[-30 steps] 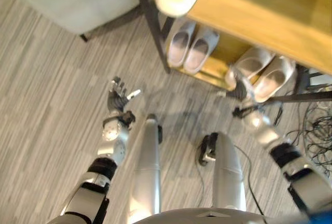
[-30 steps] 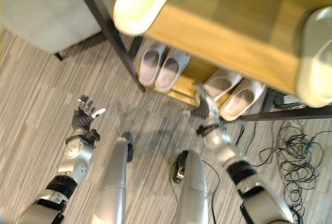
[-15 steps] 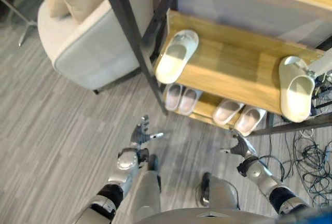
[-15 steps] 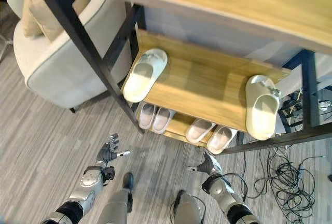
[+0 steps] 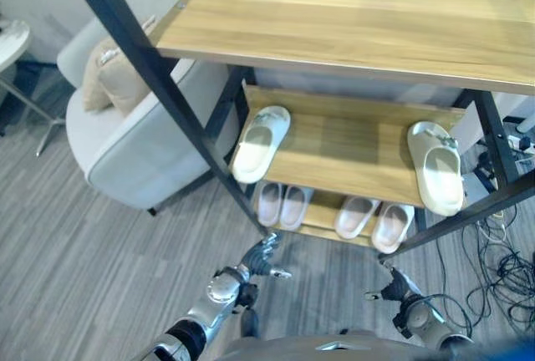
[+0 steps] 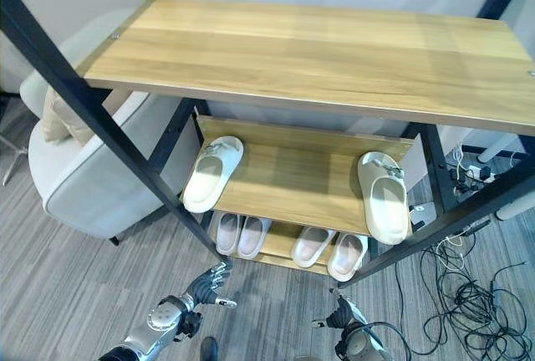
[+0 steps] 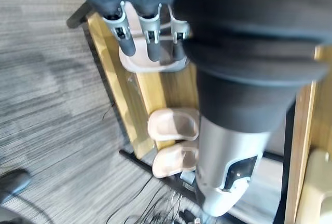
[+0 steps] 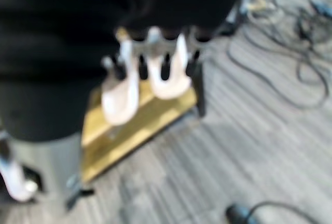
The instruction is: Arrange the slippers neatly on the shoe rack.
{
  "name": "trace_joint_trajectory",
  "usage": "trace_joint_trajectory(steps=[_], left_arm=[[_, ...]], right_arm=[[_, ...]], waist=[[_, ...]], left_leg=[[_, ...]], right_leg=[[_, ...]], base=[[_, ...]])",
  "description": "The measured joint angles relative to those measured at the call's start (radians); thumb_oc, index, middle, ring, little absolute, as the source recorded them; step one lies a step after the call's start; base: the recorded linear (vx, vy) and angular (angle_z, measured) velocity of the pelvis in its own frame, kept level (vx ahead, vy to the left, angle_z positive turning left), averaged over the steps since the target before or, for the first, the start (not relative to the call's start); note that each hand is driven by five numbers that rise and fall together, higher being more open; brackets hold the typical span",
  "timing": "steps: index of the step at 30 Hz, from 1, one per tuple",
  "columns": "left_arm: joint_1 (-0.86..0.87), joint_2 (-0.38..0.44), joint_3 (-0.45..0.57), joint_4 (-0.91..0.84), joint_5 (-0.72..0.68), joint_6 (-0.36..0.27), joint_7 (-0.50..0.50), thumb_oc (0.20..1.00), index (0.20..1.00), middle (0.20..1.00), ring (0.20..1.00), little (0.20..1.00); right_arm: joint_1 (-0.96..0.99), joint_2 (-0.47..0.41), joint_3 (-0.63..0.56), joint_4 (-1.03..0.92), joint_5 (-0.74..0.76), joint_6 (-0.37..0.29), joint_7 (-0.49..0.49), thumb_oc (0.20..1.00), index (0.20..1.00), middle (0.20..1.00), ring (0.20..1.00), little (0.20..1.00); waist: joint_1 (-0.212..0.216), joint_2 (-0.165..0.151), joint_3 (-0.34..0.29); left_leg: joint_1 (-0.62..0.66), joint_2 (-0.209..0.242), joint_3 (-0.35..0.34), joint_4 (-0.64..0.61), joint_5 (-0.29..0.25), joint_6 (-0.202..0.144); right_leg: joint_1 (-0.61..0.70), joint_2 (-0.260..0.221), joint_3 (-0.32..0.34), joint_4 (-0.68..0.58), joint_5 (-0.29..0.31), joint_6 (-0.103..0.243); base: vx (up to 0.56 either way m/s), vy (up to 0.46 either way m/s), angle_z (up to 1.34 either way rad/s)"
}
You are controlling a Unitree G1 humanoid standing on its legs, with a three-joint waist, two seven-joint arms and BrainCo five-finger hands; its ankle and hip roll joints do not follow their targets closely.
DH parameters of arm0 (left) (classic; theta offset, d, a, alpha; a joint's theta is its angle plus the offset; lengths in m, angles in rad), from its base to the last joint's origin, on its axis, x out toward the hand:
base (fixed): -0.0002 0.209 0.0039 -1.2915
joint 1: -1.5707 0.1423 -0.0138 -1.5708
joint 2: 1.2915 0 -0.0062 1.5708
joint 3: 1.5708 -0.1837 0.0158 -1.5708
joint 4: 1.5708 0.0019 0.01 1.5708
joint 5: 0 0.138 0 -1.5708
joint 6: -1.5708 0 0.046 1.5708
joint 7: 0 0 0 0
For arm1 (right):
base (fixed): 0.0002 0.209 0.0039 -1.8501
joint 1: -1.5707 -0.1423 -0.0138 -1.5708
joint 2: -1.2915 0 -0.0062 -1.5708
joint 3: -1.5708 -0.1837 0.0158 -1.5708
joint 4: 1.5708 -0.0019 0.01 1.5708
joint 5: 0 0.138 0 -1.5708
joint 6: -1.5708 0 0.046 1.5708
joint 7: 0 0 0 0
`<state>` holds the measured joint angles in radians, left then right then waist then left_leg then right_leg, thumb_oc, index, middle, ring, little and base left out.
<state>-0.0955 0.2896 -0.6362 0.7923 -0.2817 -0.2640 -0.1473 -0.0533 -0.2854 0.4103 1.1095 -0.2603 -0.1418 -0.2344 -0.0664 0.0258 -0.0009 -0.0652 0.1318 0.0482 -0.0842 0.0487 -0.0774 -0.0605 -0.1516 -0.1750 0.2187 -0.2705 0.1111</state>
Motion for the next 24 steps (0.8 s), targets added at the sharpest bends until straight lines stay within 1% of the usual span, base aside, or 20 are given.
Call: trace_joint_trajectory(steps=[3,4,6,9,13,14,15,16,17,18,19,20,21,22,23,24], left_arm=[[-0.002,0.0,-0.036,-0.049,0.029,0.0,-0.021,1.0,1.0,1.0,1.0,1.0],[-0.004,0.018,-0.063,-0.086,0.038,0.009,-0.034,1.0,1.0,1.0,1.0,1.0],[-0.005,0.058,-0.111,-0.174,0.041,0.007,-0.062,1.0,1.0,1.0,1.0,1.0],[-0.031,0.079,-0.129,-0.225,0.079,0.007,-0.075,1.0,1.0,1.0,1.0,1.0],[-0.06,0.092,-0.15,-0.285,0.099,-0.002,-0.088,1.0,1.0,1.0,1.0,1.0],[-0.075,0.11,-0.175,-0.341,0.099,-0.005,-0.096,1.0,1.0,1.0,1.0,1.0],[-0.082,0.109,-0.177,-0.351,0.099,-0.01,-0.096,1.0,1.0,1.0,1.0,1.0],[-0.092,0.106,-0.176,-0.358,0.098,-0.012,-0.096,1.0,1.0,1.0,1.0,1.0],[-0.1,0.112,-0.176,-0.371,0.098,-0.015,-0.097,1.0,1.0,1.0,1.0,1.0],[-0.104,0.111,-0.172,-0.374,0.098,-0.012,-0.095,1.0,1.0,1.0,1.0,1.0],[-0.105,0.112,-0.174,-0.381,0.098,-0.013,-0.098,1.0,1.0,1.0,1.0,1.0],[-0.108,0.112,-0.173,-0.384,0.098,-0.015,-0.1,1.0,1.0,1.0,1.0,1.0],[-0.113,0.115,-0.167,-0.386,0.098,-0.015,-0.099,1.0,1.0,1.0,1.0,1.0],[-0.124,0.114,-0.167,-0.397,0.098,-0.015,-0.097,1.0,1.0,1.0,1.0,1.0],[-0.135,0.114,-0.166,-0.413,0.097,-0.016,-0.094,1.0,1.0,1.0,1.0,1.0],[-0.143,0.116,-0.165,-0.424,0.096,-0.019,-0.094,1.0,1.0,1.0,1.0,1.0]], right_arm=[[0.016,0.004,0.003,0.004,-0.021,0.006,0.015,1.0,1.0,1.0,1.0,1.0],[0.018,0.006,0.003,0.011,-0.025,0.006,0.017,1.0,1.0,1.0,1.0,1.0],[0.02,0.008,0.002,0.024,-0.028,0.009,0.022,1.0,1.0,1.0,1.0,1.0],[0.027,0.009,-0.001,0.029,-0.028,0.016,0.032,1.0,1.0,1.0,1.0,1.0],[0.029,0.009,-0.001,0.046,-0.03,0.017,0.034,1.0,1.0,1.0,1.0,1.0],[0.031,0.007,-0.001,0.051,-0.039,0.017,0.034,1.0,1.0,1.0,1.0,1.0],[0.031,0.006,-0.005,0.057,-0.038,0.017,0.037,1.0,1.0,1.0,1.0,1.0],[0.026,-0.001,-0.01,0.059,-0.039,0.017,0.037,1.0,1.0,1.0,1.0,1.0],[0.028,-0.001,-0.007,0.056,-0.039,0.017,0.038,1.0,1.0,1.0,1.0,1.0],[0.026,0.004,-0.008,0.057,-0.039,0.017,0.038,1.0,1.0,1.0,1.0,1.0],[0.028,0.003,-0.01,0.058,-0.038,0.018,0.038,1.0,1.0,1.0,1.0,1.0],[0.031,0.004,-0.011,0.058,-0.039,0.019,0.038,1.0,1.0,1.0,1.0,1.0],[0.026,0.01,-0.011,0.063,-0.038,0.022,0.043,1.0,1.0,1.0,1.0,1.0],[0.033,0.01,-0.011,0.065,-0.038,0.026,0.046,1.0,1.0,1.0,1.0,1.0],[0.04,0.0,-0.011,0.064,-0.038,0.027,0.049,1.0,1.0,1.0,1.0,1.0],[0.044,-0.006,-0.011,0.065,-0.038,0.031,0.052,1.0,1.0,1.0,1.0,1.0]], waist=[[-0.001,0.026,-0.013],[-0.001,0.027,-0.013],[-0.001,0.033,-0.015],[0.0,0.04,-0.014],[0.0,0.054,-0.007],[-0.003,0.068,0.003],[-0.003,0.076,0.008],[-0.004,0.089,0.016],[0.003,0.074,0.013],[0.002,0.074,0.015],[-0.001,0.074,0.02],[0.0,0.068,0.025],[0.004,0.045,0.037],[-0.003,0.038,0.034],[-0.003,0.048,0.036],[-0.001,0.057,0.035]], left_leg=[[0.009,0.001,0.002,-0.005,0.001,0.001],[0.012,0.0,0.004,-0.005,0.001,0.001],[0.014,-0.002,0.004,-0.004,0.001,0.0],[0.022,-0.003,0.008,-0.002,0.002,0.001],[0.053,0.01,0.026,-0.001,0.009,0.012],[0.064,0.021,0.028,-0.001,0.016,0.021],[0.066,0.03,0.028,0.0,0.016,0.022],[0.064,0.043,0.024,0.004,0.016,0.022],[0.062,0.034,0.022,0.004,0.016,0.021],[0.057,0.027,0.018,0.005,0.02,0.016],[0.046,0.026,0.025,0.022,0.029,0.01],[0.035,0.025,0.025,0.052,0.03,0.009],[-0.005,0.019,0.02,0.141,0.015,-0.005],[-0.003,-0.01,-0.009,0.06,-0.021,-0.009],[0.008,-0.024,-0.013,0.003,0.022,0.009],[0.018,-0.024,0.017,-0.007,0.065,0.028]], right_leg=[[0.017,0.004,0.002,-0.034,0.01,0.0],[0.026,0.005,0.003,-0.048,0.013,-0.003],[0.035,0.008,0.001,-0.06,0.017,-0.004],[0.05,0.007,0.0,-0.059,0.017,-0.004],[0.033,0.007,0.0,0.03,0.016,-0.002],[0.0,0.008,0.001,0.121,0.014,0.012],[-0.023,0.008,0.005,0.17,0.012,0.028],[-0.044,0.003,0.006,0.194,-0.025,0.046],[-0.035,-0.006,0.009,0.077,-0.011,0.043],[-0.005,0.005,0.005,-0.006,0.016,-0.011],[0.001,0.008,0.005,-0.019,0.027,-0.01],[0.001,0.006,0.006,-0.018,0.027,-0.01],[0.007,-0.008,0.024,-0.015,0.03,-0.013],[0.015,-0.016,0.025,-0.017,0.03,-0.013],[0.016,-0.008,0.023,-0.016,0.03,-0.012],[0.024,0.005,0.026,-0.02,0.028,-0.01]], base=[[-0.01,-0.046,-0.06],[-0.01,-0.032,-0.04],[0.0,-0.017,0.01],[0.0,0.0,0.0],[0.01,-0.003,-0.03],[0.0,0.0,0.0],[-0.01,-0.007,0.05],[-0.02,-0.01,-0.05],[-0.02,-0.01,-0.08],[-0.02,-0.011,-0.07],[-0.02,-0.009,-0.04],[-0.02,-0.011,-0.12],[-0.01,-0.01,-0.16],[-0.01,-0.013,-0.15],[-0.01,-0.012,-0.21],[0.0,-0.011,-0.04]])
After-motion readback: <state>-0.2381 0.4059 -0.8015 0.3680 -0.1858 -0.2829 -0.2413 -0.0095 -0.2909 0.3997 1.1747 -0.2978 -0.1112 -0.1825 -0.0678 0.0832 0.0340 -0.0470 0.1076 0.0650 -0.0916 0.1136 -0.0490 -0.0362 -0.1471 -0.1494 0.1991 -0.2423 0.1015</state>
